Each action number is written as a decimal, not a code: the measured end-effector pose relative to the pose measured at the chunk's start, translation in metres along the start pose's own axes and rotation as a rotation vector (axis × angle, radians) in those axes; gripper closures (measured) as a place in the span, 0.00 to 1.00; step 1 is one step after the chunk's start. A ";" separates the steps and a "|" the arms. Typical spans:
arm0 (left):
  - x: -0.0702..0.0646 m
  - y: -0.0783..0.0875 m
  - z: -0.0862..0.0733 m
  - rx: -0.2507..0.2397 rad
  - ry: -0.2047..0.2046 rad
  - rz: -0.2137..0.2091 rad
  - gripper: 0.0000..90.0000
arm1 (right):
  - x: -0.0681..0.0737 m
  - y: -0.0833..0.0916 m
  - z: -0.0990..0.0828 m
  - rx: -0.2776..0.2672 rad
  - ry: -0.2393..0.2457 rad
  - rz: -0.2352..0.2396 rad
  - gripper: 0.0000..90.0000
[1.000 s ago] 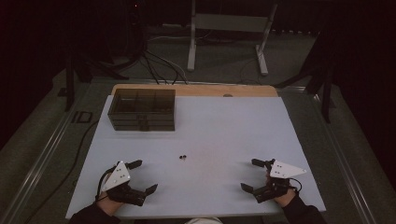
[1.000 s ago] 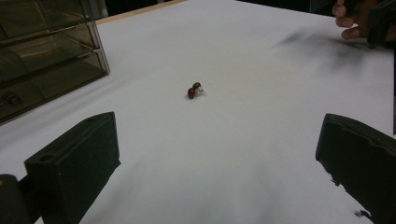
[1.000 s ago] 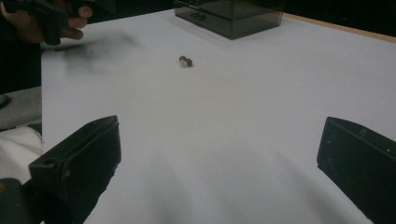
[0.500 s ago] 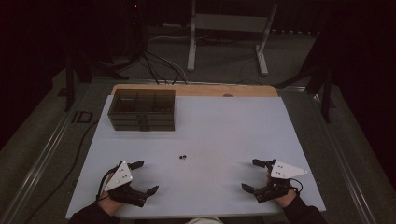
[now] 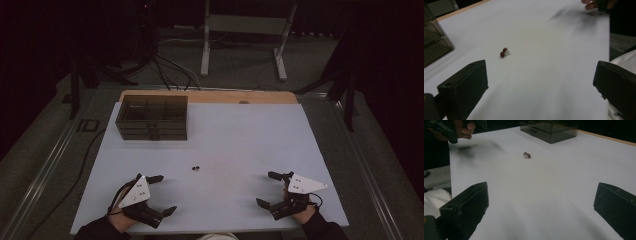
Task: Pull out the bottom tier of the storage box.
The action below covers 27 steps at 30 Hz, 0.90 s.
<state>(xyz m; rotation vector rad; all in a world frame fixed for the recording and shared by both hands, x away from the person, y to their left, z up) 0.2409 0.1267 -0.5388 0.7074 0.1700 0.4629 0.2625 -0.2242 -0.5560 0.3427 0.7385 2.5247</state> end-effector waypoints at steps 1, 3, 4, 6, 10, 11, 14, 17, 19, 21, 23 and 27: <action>0.000 0.000 0.002 0.001 -0.005 0.001 0.01 | 0.000 0.000 0.000 -0.003 -0.002 0.004 0.00; 0.000 0.001 0.005 -0.004 -0.014 0.000 0.01 | 0.000 0.000 0.001 -0.006 -0.005 0.008 0.00; 0.000 0.001 0.007 -0.009 -0.021 0.001 0.01 | 0.000 0.000 0.001 -0.006 -0.005 0.007 0.00; 0.000 0.002 0.009 -0.012 -0.023 -0.001 0.01 | 0.000 0.000 0.001 -0.007 -0.003 0.005 0.00; 0.000 0.002 0.015 -0.016 -0.043 0.006 0.01 | 0.000 0.001 0.001 -0.011 -0.008 -0.001 0.00; 0.000 0.003 0.018 -0.022 -0.046 0.005 0.01 | 0.000 0.002 0.001 -0.013 -0.010 0.001 0.00; 0.001 0.005 0.022 -0.034 -0.050 0.009 0.01 | -0.001 0.002 0.002 -0.020 -0.013 -0.001 0.00; 0.003 0.008 0.026 -0.043 -0.058 0.022 0.01 | 0.000 0.002 0.002 -0.020 -0.011 0.001 0.00; 0.005 0.010 0.028 -0.049 -0.060 0.030 0.01 | -0.001 0.002 0.002 -0.020 -0.011 0.001 0.00; 0.006 0.012 0.030 -0.056 -0.064 0.037 0.01 | -0.001 0.002 0.002 -0.017 -0.012 0.001 0.00; 0.009 0.012 0.032 -0.068 -0.058 0.042 0.01 | -0.002 0.002 0.002 -0.022 -0.013 0.003 0.00; 0.014 0.013 0.035 -0.087 -0.048 0.062 0.01 | -0.001 0.002 0.002 -0.022 -0.014 0.004 0.00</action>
Point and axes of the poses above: each handheld gripper's, and its own axes: y roughly backward along the jaws, z roughly out of its top, x roughly to its left, the point moved 7 cm from there along -y, roughly forward along the jaws, and after that the axes turned 13 degrees about x, right-handed, at the moved point
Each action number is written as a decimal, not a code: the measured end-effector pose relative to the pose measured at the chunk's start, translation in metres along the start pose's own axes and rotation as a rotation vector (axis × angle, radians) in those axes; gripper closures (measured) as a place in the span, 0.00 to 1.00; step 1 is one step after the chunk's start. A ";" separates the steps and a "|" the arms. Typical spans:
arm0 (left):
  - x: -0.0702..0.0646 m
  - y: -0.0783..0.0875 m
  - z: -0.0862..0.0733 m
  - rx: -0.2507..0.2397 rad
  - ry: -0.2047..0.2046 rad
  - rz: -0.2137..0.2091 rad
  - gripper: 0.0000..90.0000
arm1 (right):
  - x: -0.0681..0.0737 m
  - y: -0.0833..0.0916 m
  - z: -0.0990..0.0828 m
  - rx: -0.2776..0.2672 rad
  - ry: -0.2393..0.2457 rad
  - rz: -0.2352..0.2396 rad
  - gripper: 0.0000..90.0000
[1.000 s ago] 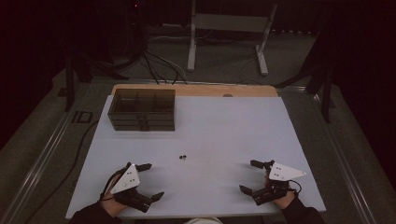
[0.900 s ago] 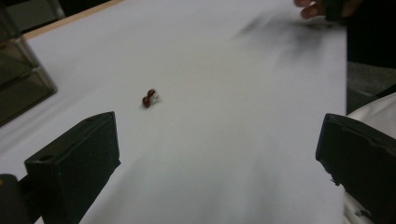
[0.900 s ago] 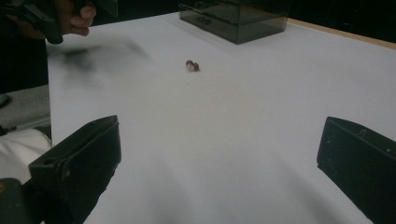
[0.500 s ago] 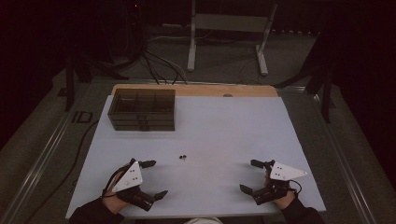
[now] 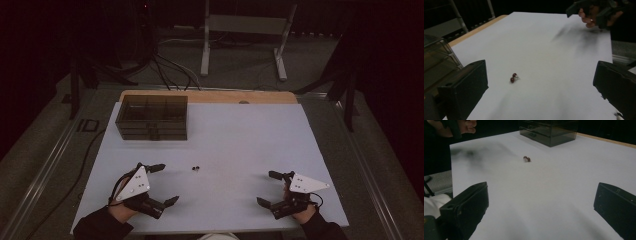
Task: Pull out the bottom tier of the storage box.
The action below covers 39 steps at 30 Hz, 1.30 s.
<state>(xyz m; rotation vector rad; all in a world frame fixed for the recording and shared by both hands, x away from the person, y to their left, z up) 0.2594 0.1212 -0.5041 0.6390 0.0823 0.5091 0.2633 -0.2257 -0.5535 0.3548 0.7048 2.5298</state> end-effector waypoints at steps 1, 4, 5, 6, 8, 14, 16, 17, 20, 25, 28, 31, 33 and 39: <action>0.003 0.001 0.002 -0.013 0.008 0.004 0.01 | 0.001 0.000 0.000 0.000 0.002 -0.002 0.00; 0.006 0.003 0.005 -0.015 -0.001 0.018 0.01 | 0.001 0.001 0.001 -0.006 0.004 -0.004 0.00; 0.009 0.006 0.007 -0.022 -0.003 0.034 0.01 | 0.000 0.001 0.001 -0.009 -0.002 -0.005 0.00; 0.009 0.006 0.007 -0.022 -0.003 0.034 0.01 | 0.000 0.001 0.001 -0.009 -0.002 -0.005 0.00; 0.013 0.009 0.010 -0.028 -0.005 0.054 0.01 | 0.000 0.002 0.002 -0.011 -0.008 -0.005 0.00; 0.022 0.017 0.019 -0.042 -0.018 0.098 0.01 | -0.002 0.003 0.002 -0.019 -0.017 -0.008 0.00; 0.025 0.019 0.022 -0.050 -0.016 0.103 0.01 | -0.002 0.003 0.001 -0.019 -0.019 -0.007 0.00; 0.027 0.020 0.022 -0.051 -0.016 0.110 0.01 | -0.002 0.003 0.001 -0.017 -0.019 -0.008 0.00; 0.031 0.022 0.024 -0.046 -0.015 0.125 0.01 | -0.001 0.002 0.001 -0.014 -0.017 -0.008 0.00; 0.040 0.026 0.023 -0.044 -0.012 0.155 0.01 | -0.001 0.001 0.001 -0.012 -0.019 -0.006 0.00; 0.048 0.028 0.020 -0.051 0.009 0.166 0.01 | -0.001 0.001 0.001 -0.014 -0.022 -0.001 0.00; 0.055 0.030 0.018 -0.048 0.017 0.188 0.01 | -0.001 0.001 0.001 -0.012 -0.023 0.000 0.00; 0.058 0.032 0.017 -0.044 0.019 0.205 0.01 | -0.001 0.001 0.001 -0.016 -0.025 0.002 0.00; 0.067 0.033 0.017 -0.043 0.022 0.236 0.01 | -0.002 0.001 0.001 -0.018 -0.026 0.000 0.00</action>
Point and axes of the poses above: each handheld gripper's, and its own axes: y roughly backward along the jaws, z roughly out of its top, x roughly to its left, the point moved 7 cm from there along -y, roughly forward along the jaws, and after that the axes turned 13 degrees about x, right-handed, at the moved point
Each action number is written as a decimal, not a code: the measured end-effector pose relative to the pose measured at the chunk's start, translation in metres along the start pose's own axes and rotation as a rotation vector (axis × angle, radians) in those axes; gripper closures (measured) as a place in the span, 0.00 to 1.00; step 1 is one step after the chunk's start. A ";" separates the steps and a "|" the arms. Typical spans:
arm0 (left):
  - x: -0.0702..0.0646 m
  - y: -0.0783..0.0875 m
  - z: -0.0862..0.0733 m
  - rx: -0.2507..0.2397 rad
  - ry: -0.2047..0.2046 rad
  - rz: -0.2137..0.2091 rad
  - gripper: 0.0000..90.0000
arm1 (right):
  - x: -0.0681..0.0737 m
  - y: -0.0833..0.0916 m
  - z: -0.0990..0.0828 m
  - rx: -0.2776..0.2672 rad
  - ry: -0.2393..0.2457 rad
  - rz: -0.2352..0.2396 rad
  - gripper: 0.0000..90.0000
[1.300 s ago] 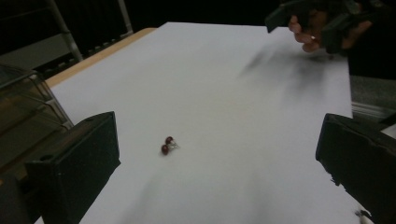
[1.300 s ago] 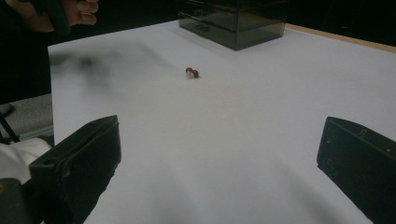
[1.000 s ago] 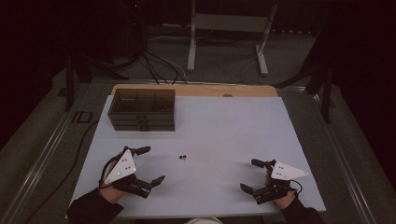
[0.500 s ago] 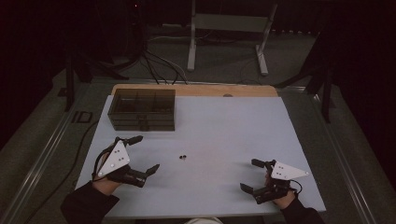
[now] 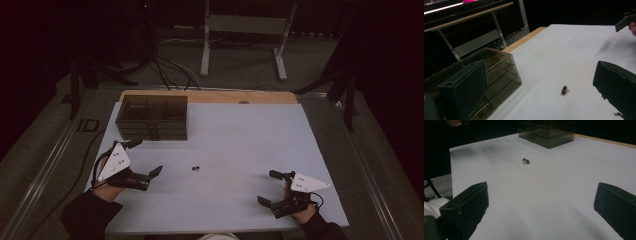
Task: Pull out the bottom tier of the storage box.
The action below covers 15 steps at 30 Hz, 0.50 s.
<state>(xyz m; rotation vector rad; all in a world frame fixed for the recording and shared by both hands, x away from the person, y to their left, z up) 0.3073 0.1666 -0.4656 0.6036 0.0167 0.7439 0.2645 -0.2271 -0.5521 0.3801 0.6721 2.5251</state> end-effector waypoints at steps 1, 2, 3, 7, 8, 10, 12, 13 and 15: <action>0.001 -0.001 -0.001 0.004 0.005 0.001 0.01 | 0.000 0.000 0.000 0.002 0.002 -0.002 0.00; 0.002 -0.002 -0.002 0.006 0.002 0.008 0.01 | 0.000 0.000 -0.001 0.006 -0.003 0.002 0.00; 0.003 -0.003 -0.003 0.013 0.000 0.016 0.01 | 0.000 0.000 -0.001 0.006 -0.003 0.002 0.00; 0.006 -0.008 -0.007 0.033 0.003 0.028 0.01 | -0.001 0.000 -0.001 0.004 -0.004 0.001 0.00; 0.007 -0.009 -0.009 0.041 0.000 0.035 0.01 | -0.001 0.000 -0.001 0.005 -0.004 0.001 0.00; 0.009 -0.012 -0.012 0.058 -0.008 0.049 0.01 | -0.001 0.000 -0.001 0.002 -0.004 0.000 0.00; 0.012 -0.014 -0.015 0.070 -0.006 0.050 0.01 | -0.001 0.000 -0.001 0.003 -0.003 -0.002 0.00; 0.013 -0.015 -0.015 0.071 -0.004 0.052 0.01 | -0.001 0.000 -0.001 0.003 -0.003 -0.002 0.00; 0.015 -0.016 -0.017 0.079 -0.004 0.059 0.01 | -0.001 0.000 -0.001 0.006 -0.003 0.000 0.00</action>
Point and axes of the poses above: each handheld gripper's, and its own axes: y roughly backward along the jaws, z roughly out of its top, x roughly to its left, the point moved 7 cm from there along -y, roughly forward along the jaws, and after that the axes turned 13 degrees about x, right-handed, at the moved point
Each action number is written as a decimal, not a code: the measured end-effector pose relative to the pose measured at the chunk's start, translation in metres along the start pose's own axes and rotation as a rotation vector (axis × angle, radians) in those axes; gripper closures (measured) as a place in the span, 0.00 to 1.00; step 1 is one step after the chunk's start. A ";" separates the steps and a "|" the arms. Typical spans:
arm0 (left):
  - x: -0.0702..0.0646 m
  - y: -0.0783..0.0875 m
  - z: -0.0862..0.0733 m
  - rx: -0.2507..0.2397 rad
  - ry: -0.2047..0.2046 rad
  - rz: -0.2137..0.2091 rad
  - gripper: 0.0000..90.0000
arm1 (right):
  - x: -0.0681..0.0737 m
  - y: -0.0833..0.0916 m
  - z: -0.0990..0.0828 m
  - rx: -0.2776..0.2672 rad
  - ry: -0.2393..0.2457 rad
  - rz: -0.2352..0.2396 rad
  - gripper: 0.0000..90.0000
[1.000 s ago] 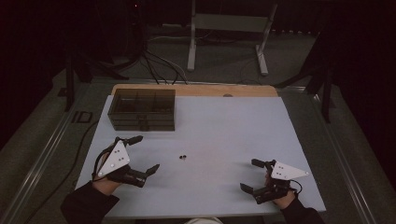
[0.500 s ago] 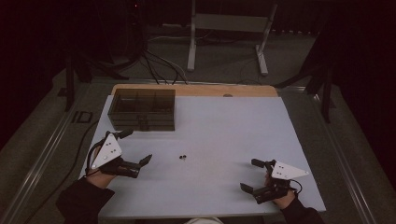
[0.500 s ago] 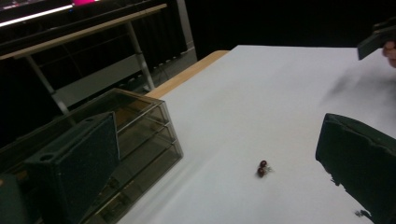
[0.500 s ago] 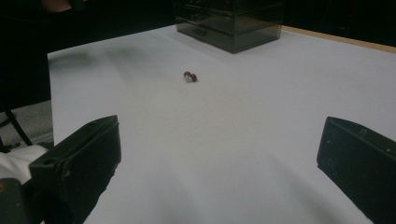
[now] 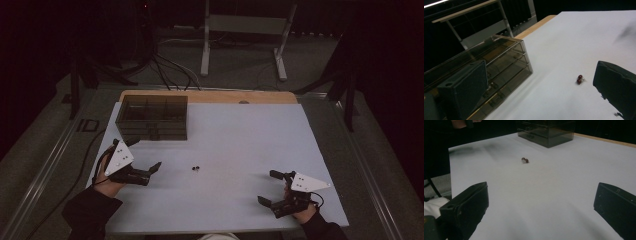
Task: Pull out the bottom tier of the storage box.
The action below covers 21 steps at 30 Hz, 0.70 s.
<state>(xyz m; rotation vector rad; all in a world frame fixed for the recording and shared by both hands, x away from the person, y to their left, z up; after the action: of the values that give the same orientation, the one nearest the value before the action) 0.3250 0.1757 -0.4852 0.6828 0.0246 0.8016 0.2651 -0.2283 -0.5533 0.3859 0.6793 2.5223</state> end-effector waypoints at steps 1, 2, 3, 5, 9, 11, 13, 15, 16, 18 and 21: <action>0.001 -0.001 -0.001 0.004 -0.004 0.007 0.01 | 0.000 0.000 0.000 -0.001 0.000 0.000 0.00; 0.002 -0.003 -0.002 0.007 -0.008 0.019 0.01 | 0.000 0.000 0.000 -0.002 0.000 0.000 0.00; 0.003 -0.004 -0.003 0.015 -0.010 0.023 0.01 | 0.000 0.000 0.000 -0.001 0.000 -0.001 0.00; 0.005 -0.008 -0.006 0.034 -0.022 0.040 0.01 | 0.000 0.000 0.000 0.002 0.002 -0.002 0.00; 0.009 -0.019 -0.016 0.072 -0.038 0.072 0.01 | 0.000 0.000 0.000 -0.002 -0.001 -0.001 0.00; 0.010 -0.023 -0.021 0.091 -0.053 0.088 0.01 | -0.001 -0.001 0.000 0.002 0.001 -0.003 0.00; 0.012 -0.026 -0.025 0.106 -0.063 0.108 0.01 | -0.001 -0.001 0.000 0.001 0.001 -0.003 0.00; 0.014 -0.029 -0.029 0.120 -0.074 0.123 0.01 | -0.001 -0.001 0.000 0.001 0.001 -0.004 0.00; 0.015 -0.030 -0.031 0.138 -0.088 0.139 0.01 | -0.001 -0.001 0.000 0.003 0.002 -0.004 0.00; 0.016 -0.032 -0.033 0.150 -0.095 0.147 0.01 | -0.001 -0.001 0.000 0.003 0.002 -0.004 0.00; 0.021 -0.039 -0.041 0.211 -0.126 0.185 0.01 | -0.001 -0.002 0.000 0.001 -0.001 -0.002 0.00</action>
<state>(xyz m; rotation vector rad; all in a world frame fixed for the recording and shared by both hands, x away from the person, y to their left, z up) 0.3542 0.1927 -0.5348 0.9444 -0.0695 0.9402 0.2666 -0.2278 -0.5543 0.3869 0.6805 2.5195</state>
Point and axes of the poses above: each handheld gripper's, and its own axes: y roughly backward along the jaws, z roughly out of its top, x roughly to its left, the point moved 7 cm from there along -y, roughly forward along the jaws, and after that the axes turned 13 degrees about x, right-handed, at the moved point
